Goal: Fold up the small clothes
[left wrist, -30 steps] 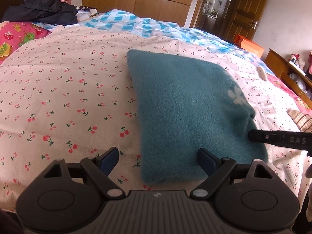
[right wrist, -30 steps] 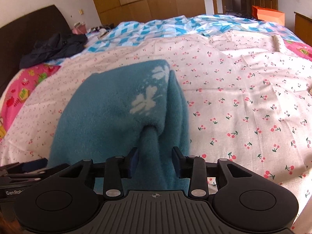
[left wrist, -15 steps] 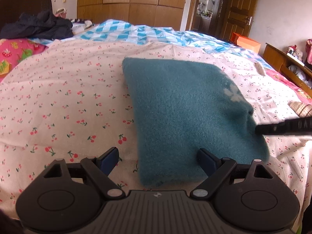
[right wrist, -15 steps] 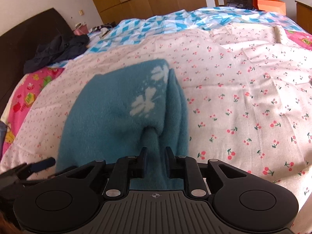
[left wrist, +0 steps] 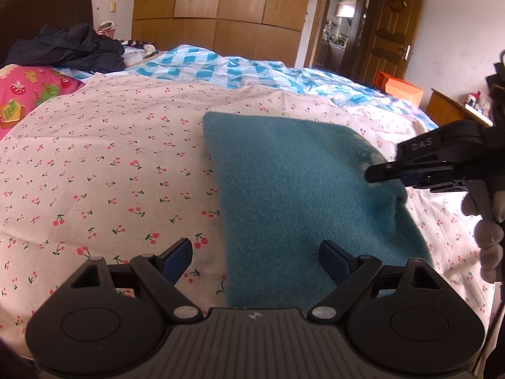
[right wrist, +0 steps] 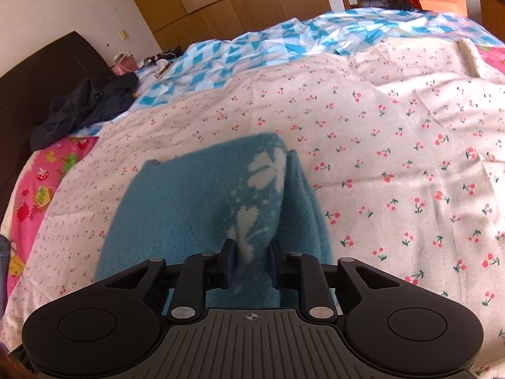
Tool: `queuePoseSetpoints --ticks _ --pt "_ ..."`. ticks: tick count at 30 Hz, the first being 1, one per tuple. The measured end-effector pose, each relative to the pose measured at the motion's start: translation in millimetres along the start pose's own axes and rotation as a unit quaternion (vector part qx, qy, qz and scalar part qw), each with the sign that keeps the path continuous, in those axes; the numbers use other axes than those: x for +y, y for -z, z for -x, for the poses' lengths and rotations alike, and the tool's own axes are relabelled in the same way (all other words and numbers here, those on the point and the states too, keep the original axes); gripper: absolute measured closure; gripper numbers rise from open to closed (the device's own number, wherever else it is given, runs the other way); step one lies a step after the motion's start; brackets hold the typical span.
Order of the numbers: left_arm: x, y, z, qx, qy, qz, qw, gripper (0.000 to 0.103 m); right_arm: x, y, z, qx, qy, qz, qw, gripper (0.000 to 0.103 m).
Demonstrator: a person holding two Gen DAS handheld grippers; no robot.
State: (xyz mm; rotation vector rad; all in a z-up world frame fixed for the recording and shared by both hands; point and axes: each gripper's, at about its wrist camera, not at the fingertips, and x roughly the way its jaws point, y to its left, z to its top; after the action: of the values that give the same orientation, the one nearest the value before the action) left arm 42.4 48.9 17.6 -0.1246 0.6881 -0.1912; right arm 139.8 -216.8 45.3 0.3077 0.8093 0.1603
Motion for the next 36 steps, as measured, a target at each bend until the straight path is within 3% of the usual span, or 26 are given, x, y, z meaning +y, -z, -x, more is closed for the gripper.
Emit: queuePoseSetpoints --ticks 5,10,12,15,16,17,18,19,20,25,29,30,32,34,35,36 --pt "6 -4 4 -0.026 0.003 0.025 0.9994 0.01 -32 1 -7 0.007 0.028 -0.035 0.999 0.092" --pt "2 -3 -14 0.004 0.004 0.019 0.9998 0.008 -38 9 -15 0.005 0.047 -0.034 0.998 0.092" --pt "4 -4 -8 -0.006 0.007 0.026 0.9996 0.009 -36 6 -6 -0.004 0.05 -0.031 0.998 0.093" --pt "4 -6 8 -0.048 0.006 0.03 0.9984 0.009 -27 6 -1 -0.013 0.081 0.011 0.997 0.094" --pt "3 -6 7 -0.049 0.004 0.03 0.9983 0.009 -27 8 -7 -0.008 0.118 0.026 0.993 0.103" --pt "2 -8 0 -0.037 0.003 0.027 0.9989 0.009 -31 11 -18 0.004 0.149 0.038 0.988 0.103" --pt "0 -8 -10 -0.014 -0.001 0.022 0.9997 0.009 -38 14 -27 0.028 0.153 0.025 0.988 0.103" --pt "-3 -7 -20 0.011 -0.009 0.015 0.9998 0.009 -48 21 -32 0.047 0.14 -0.008 0.989 0.103" --pt "-3 -5 -25 0.023 -0.013 0.012 0.9996 0.01 -51 25 -28 0.038 0.132 -0.018 0.99 0.103" --pt "-2 -4 -24 0.023 -0.002 0.013 0.9996 0.01 -31 13 12 -0.04 0.152 0.027 0.987 0.102" --pt "-5 -4 -25 0.022 0.0 0.009 0.9997 0.01 4 1 33 -0.088 0.078 0.07 0.991 0.095" --pt "-6 -4 -24 0.021 -0.001 0.007 0.9997 0.01 14 -1 32 -0.085 0.057 0.083 0.991 0.095" --pt "-6 -3 -24 0.022 -0.002 0.005 0.9998 0.01 30 1 14 -0.06 0.056 0.109 0.991 0.095" --pt "-6 -3 -23 0.023 -0.001 0.005 0.9997 0.01 32 10 -9 -0.031 0.084 0.123 0.988 0.095" --pt "-6 -3 -22 0.023 -0.001 0.005 0.9997 0.01 28 15 -22 -0.022 0.104 0.131 0.986 0.103" --pt "-6 -3 -22 0.024 0.0 0.004 0.9997 0.01 26 19 -31 -0.021 0.124 0.146 0.981 0.103"
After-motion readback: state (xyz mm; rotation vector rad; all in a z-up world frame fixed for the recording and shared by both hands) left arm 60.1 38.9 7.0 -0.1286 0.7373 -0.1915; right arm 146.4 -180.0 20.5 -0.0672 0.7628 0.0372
